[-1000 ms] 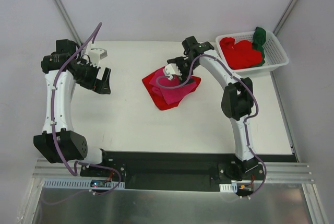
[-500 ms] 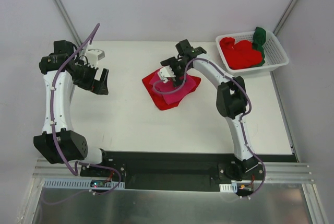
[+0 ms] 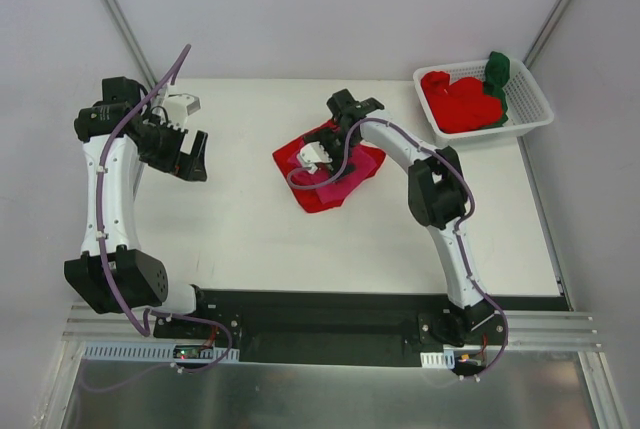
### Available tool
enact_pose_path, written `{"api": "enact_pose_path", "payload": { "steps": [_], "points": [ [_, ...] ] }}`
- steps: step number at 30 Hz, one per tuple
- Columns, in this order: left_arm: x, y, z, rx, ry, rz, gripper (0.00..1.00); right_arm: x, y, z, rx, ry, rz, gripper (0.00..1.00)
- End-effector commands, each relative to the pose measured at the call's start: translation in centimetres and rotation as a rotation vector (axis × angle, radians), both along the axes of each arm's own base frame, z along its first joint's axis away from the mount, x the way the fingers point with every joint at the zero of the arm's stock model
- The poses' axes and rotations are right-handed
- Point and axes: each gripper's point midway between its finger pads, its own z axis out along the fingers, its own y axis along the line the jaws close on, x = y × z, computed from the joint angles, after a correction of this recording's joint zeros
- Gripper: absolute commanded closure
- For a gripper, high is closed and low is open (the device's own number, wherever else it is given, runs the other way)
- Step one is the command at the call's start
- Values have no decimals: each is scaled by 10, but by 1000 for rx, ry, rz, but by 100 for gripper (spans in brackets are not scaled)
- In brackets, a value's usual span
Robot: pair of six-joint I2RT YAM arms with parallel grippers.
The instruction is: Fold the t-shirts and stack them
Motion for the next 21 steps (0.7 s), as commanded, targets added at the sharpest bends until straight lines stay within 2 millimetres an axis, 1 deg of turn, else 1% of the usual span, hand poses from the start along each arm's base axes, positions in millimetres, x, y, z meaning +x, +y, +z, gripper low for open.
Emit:
{"api": "enact_pose_path", "payload": {
  "steps": [1,2,5,7,9,11,13,15,18,19,20,21],
  "points": [
    [2,0,8,-6,-21,-11,1,-24,-18,-17,-106,0,217,3],
    [2,0,8,-7,-19,-10,1,-27,-21,-20,-123,13,220,3],
    [2,0,8,-7,-18,-9,1,-25,-27,-28,-148,23,209,3],
    [2,0,8,-8,-20,-11,1,-19,-29,-29,-161,14,187,3],
    [2,0,9,-7,-20,-9,1,-15,-33,-37,-196,29,144,3],
    [2,0,9,-6,-22,-7,1,-10,-36,-40,-218,26,117,4],
    [1,-1,10,-8,-23,-9,1,-10,-42,-43,-244,39,75,4],
    [1,-1,10,-10,-24,-9,1,-11,-46,-39,-249,46,40,4],
    [1,-1,12,-10,-30,-10,1,-19,-57,-38,-285,85,-32,3],
    [1,-1,11,-12,-31,-10,1,-24,-60,-31,-289,92,-49,3],
    [1,-1,12,-12,-31,-10,1,-32,-66,-34,-310,124,-72,4],
    [2,-2,13,-14,-35,-13,1,-36,-70,-33,-326,138,-86,3]
  ]
}}
